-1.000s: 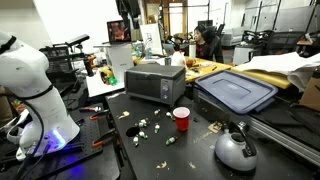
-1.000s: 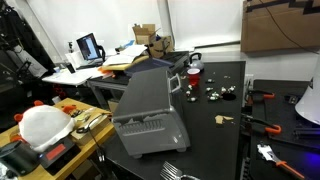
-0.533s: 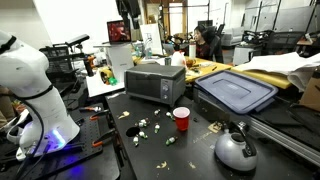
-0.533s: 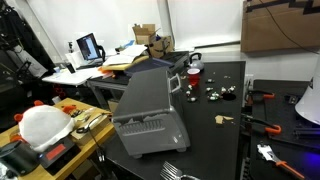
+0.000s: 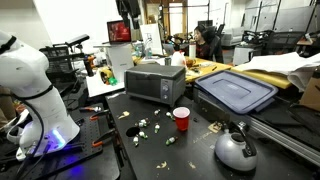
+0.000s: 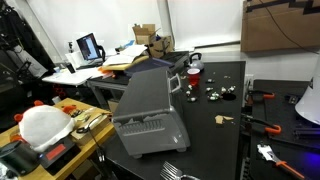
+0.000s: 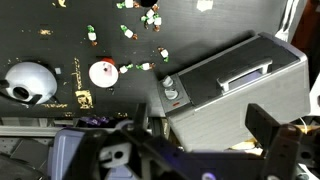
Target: Put one piece of candy in the red cup.
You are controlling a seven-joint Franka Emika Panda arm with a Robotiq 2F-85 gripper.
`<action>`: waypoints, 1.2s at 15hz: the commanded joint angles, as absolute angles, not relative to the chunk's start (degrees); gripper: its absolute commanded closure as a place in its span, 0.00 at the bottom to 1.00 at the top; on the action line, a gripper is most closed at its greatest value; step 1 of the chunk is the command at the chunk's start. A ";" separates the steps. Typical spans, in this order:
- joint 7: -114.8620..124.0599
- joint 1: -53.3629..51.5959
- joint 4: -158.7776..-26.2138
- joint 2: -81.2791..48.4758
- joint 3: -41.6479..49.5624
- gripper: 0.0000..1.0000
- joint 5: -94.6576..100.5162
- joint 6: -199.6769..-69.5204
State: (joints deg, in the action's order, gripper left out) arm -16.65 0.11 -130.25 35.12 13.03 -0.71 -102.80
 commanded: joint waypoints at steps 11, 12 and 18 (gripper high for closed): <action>-17.11 1.53 -131.29 33.58 12.55 0.00 -1.35 -106.42; -16.86 1.76 -131.61 33.00 12.64 0.00 -1.38 -107.43; -15.88 3.29 -133.08 28.35 13.26 0.00 -2.93 -111.76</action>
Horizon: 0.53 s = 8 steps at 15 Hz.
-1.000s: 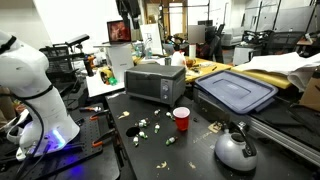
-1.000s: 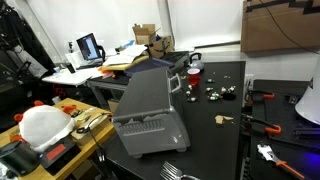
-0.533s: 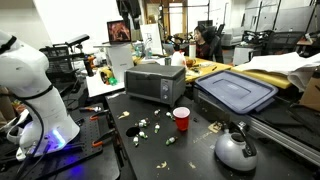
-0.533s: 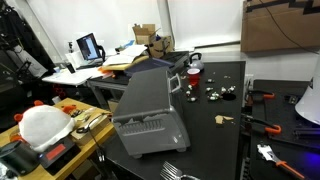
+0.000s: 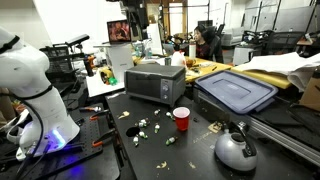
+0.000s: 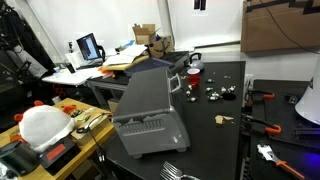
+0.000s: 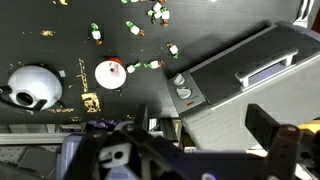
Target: Put one piece of candy in the red cup.
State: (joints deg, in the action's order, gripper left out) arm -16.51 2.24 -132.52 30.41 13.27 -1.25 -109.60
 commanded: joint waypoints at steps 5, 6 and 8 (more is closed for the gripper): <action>-14.58 4.41 -134.90 24.05 12.77 0.00 -4.66 -115.15; -14.02 4.58 -135.49 23.31 12.61 0.00 -4.80 -116.10; -13.44 4.65 -136.49 21.58 12.65 0.00 -5.61 -117.19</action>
